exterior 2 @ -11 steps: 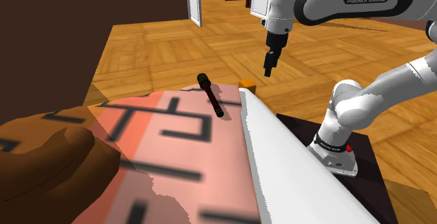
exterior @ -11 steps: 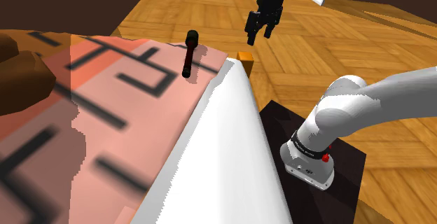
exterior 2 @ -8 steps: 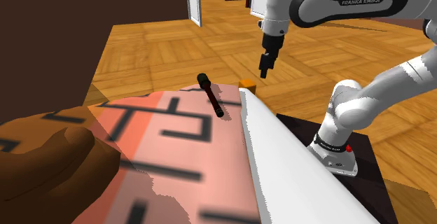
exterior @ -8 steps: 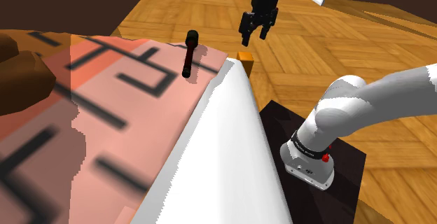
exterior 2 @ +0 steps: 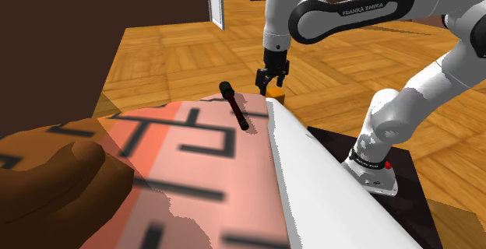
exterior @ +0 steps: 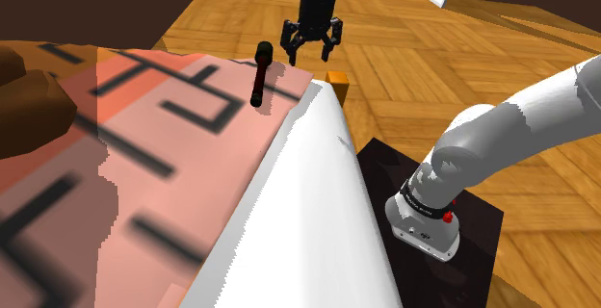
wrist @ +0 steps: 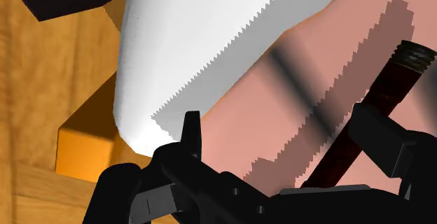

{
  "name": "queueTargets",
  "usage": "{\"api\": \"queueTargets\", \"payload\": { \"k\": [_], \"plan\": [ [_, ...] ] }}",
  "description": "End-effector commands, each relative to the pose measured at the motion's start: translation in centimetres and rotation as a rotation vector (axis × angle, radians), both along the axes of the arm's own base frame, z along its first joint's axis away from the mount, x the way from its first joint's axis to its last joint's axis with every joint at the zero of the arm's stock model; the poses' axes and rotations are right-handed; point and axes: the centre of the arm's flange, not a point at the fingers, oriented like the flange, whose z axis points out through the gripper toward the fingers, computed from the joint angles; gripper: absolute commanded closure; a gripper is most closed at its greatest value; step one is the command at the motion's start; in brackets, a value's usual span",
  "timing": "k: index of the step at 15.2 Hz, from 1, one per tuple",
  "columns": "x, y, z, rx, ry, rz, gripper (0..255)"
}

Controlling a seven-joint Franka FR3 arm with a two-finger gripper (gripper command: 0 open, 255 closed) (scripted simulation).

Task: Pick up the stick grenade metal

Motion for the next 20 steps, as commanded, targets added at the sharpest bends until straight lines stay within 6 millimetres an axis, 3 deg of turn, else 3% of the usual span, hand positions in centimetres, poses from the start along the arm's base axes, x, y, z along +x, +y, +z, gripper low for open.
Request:
{"api": "queueTargets", "payload": {
  "k": [1,10,18,20],
  "plan": [
    [2.1,0.9,-0.7,0.004,-0.005,-0.078,0],
    [13.0,3.5,-3.7,0.017,-0.025,-0.399,0],
    [13.5,3.6,-7.8,0.017,-0.026,-0.412,0],
    [13.5,3.6,-7.8,0.017,-0.026,-0.412,0]
  ]
}}
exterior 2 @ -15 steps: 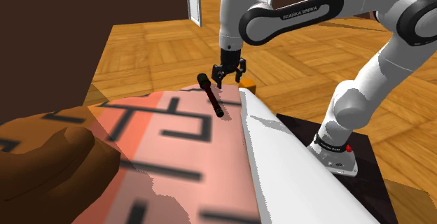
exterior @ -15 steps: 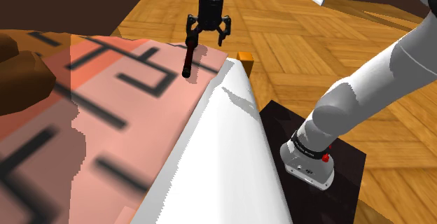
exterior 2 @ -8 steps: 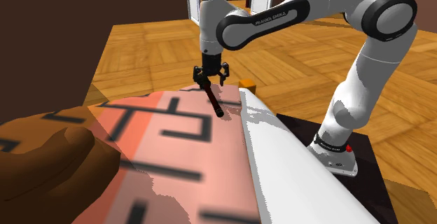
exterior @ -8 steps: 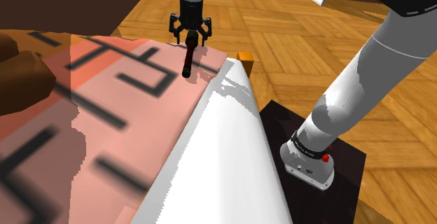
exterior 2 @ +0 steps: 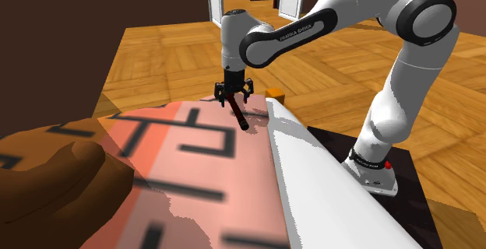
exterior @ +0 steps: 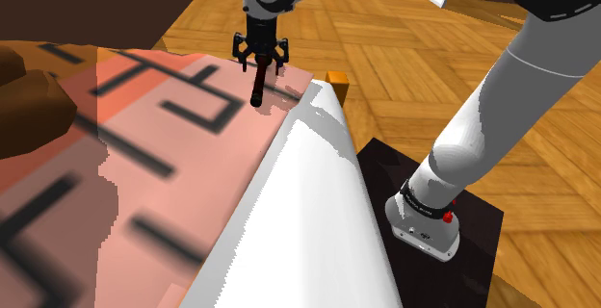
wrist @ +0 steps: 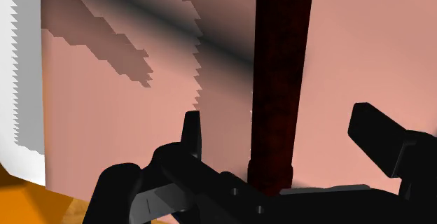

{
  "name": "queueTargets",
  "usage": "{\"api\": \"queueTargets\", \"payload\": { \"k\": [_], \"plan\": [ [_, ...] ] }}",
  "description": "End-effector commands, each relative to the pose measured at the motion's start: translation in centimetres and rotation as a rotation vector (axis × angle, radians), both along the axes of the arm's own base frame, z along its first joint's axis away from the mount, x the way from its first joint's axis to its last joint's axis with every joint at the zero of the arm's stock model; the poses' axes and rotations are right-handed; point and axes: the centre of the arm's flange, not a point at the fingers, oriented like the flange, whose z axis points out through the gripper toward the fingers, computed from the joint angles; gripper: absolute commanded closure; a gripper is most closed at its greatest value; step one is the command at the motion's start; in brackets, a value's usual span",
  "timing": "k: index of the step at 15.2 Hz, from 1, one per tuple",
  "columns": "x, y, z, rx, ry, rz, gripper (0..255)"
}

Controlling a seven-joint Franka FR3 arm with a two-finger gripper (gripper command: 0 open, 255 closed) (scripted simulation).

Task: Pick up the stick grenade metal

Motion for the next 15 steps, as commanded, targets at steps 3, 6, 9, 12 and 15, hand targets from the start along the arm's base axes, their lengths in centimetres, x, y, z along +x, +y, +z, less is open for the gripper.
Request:
{"api": "queueTargets", "payload": {
  "k": [3,6,9,12,15],
  "plan": [
    [0.0,0.0,-0.2,0.000,0.000,0.000,255],
    [0.0,0.0,-0.2,0.000,0.000,0.000,255],
    [0.0,0.0,-0.2,0.000,0.000,0.000,255],
    [0.0,0.0,0.8,0.000,0.000,0.000,255],
    [0.0,0.0,2.4,0.000,0.000,0.000,255]
  ]
}}
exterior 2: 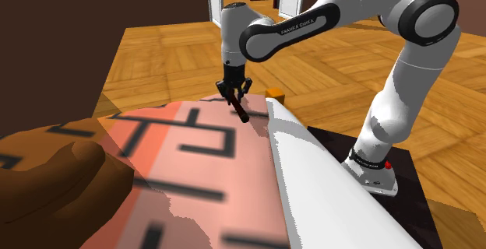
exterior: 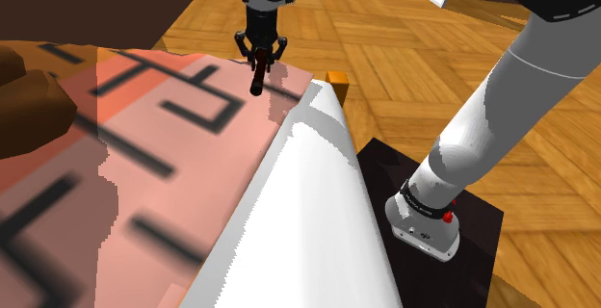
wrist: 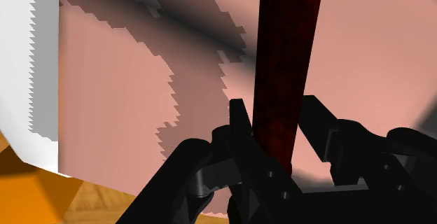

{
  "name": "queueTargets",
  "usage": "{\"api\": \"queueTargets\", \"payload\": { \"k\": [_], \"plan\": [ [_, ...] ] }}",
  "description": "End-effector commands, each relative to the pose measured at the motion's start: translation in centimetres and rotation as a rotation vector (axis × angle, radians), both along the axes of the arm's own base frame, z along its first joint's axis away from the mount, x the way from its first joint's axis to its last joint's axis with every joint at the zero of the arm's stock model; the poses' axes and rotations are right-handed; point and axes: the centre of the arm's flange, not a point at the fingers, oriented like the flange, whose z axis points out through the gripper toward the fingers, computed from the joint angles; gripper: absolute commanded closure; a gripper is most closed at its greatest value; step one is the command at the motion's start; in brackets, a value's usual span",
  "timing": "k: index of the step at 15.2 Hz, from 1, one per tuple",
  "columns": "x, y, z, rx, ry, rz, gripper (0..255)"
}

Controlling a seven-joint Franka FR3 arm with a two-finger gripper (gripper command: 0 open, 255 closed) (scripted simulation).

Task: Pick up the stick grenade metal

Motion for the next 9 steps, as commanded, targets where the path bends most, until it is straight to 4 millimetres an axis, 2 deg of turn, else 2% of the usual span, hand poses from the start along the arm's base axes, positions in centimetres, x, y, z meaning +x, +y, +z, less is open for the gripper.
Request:
{"api": "queueTargets", "payload": {
  "k": [1,9],
  "plan": [
    [0.0,0.1,1.1,0.000,0.000,0.000,255],
    [0.0,0.1,5.3,0.000,0.000,0.000,255]
  ]
}}
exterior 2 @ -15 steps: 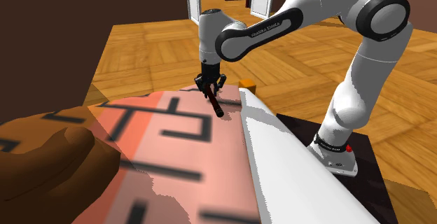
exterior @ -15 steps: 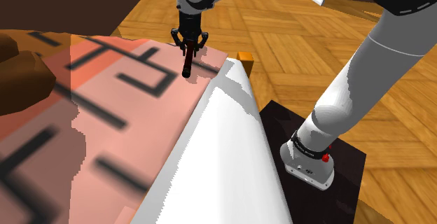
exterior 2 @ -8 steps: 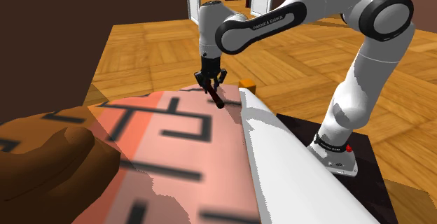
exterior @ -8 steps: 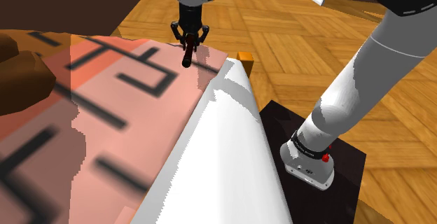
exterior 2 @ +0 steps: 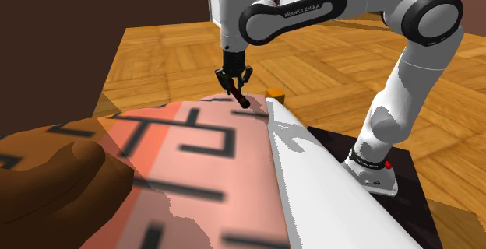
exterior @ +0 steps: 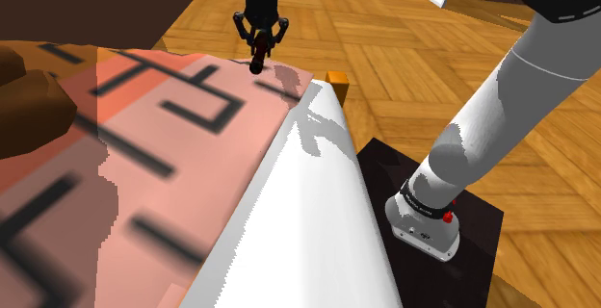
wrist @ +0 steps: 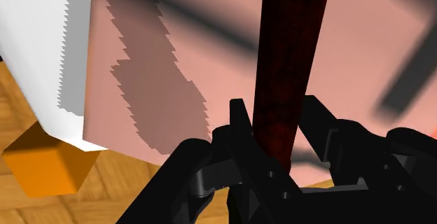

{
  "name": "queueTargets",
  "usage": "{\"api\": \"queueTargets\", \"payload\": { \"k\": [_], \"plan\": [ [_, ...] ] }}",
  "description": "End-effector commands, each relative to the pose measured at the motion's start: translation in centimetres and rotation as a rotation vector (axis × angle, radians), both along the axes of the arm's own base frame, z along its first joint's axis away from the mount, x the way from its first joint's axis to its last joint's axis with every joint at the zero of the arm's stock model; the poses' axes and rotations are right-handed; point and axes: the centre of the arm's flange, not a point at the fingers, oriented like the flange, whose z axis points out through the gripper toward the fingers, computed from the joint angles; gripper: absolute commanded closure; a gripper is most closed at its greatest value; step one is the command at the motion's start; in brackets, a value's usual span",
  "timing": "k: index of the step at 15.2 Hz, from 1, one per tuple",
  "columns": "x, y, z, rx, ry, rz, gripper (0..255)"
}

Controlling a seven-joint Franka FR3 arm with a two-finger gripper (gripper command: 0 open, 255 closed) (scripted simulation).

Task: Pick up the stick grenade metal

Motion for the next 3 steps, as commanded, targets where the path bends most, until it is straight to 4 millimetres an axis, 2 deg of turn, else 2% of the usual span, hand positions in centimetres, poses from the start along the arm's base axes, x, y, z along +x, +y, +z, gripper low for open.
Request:
{"api": "queueTargets", "payload": {
  "k": [1,3],
  "plan": [
    [0.04,0.01,1.02,0.000,0.000,0.000,255],
    [0.04,0.01,1.10,0.000,0.000,0.000,255]
  ]
}}
